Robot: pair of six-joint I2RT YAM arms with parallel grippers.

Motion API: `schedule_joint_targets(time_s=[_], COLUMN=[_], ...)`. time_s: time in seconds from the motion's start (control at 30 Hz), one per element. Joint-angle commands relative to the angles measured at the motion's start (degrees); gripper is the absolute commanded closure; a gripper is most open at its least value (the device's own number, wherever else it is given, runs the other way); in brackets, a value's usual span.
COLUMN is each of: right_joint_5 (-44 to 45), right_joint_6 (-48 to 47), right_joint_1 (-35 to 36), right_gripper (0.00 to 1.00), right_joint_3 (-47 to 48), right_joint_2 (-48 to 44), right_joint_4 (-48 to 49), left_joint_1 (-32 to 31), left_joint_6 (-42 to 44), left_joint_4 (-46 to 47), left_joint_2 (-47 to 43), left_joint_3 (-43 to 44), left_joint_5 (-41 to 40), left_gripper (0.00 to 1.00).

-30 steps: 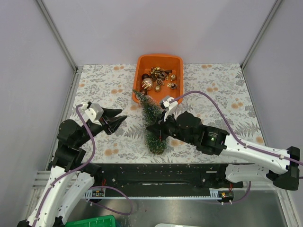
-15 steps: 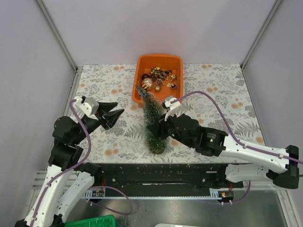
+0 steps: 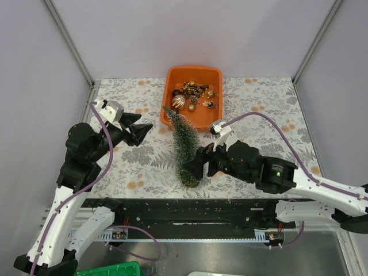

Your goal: Decorate the small christmas tree

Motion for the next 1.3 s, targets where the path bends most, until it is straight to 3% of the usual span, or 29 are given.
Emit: schedule_joint_targets(time_s=[0.0, 0.07, 0.13, 0.3, 0.47, 0.6, 0.67, 0.77, 0.93, 1.07, 1.27], right_joint_5=[-1.49, -1.05, -0.26, 4.3, 18.34, 26.63, 22.28, 7.78, -10.87, -11.6, -19.58], right_joint_6=[1.48, 1.48, 2.01, 2.27, 1.14, -6.32, -10.1, -12.49, -9.25, -9.5, -7.31], right_joint_1=[0.46, 0.54, 0.54, 0.54, 0.46, -1.55, -9.86, -27.96, -51.19, -54.91, -58.08], right_gripper=[0.18, 0.17, 0.17, 0.16, 0.12, 0.03, 0.02, 0.03, 0.05, 0.1, 0.15], right_joint_3=[4.02, 4.82, 5.26, 6.93, 7.89, 14.46, 19.56, 23.01, 27.58, 33.37, 42.07], right_joint_2=[-2.0, -2.61, -3.66, -7.26, -8.51, -3.16, 1.15, 5.29, 17.49, 33.99, 53.35], right_joint_4=[-3.49, -6.39, -8.41, -14.74, -18.08, -18.09, -17.74, -12.92, -6.24, -3.68, 0.72], left_joint_1=[0.18, 0.26, 0.18, 0.61, 3.68, 7.46, 9.48, 12.47, 15.82, 16.35, 16.44], left_joint_6=[-0.53, -0.36, 1.04, 2.89, -2.45, -6.24, -7.65, -8.36, -3.89, 1.39, 4.73], left_joint_4=[-1.56, -4.28, -7.79, -15.62, -18.7, -24.58, -26.52, -26.44, -34.42, -35.41, -25.4], left_joint_2=[3.31, 6.38, 10.06, 20.0, 27.9, 36.52, 40.04, 42.25, 49.8, 52.01, 45.34], left_joint_3=[6.18, 9.78, 13.73, 24.89, 32.19, 42.82, 47.92, 52.15, 61.12, 58.42, 42.08], left_joint_5=[-2.45, -3.76, -5.95, -11.14, -12.12, -10.89, -9.93, -8.52, -8.51, -9.04, -8.78], left_gripper=[0.38, 0.34, 0.23, 0.17, 0.01, 0.01, 0.01, 0.01, 0.01, 0.01, 0.01])
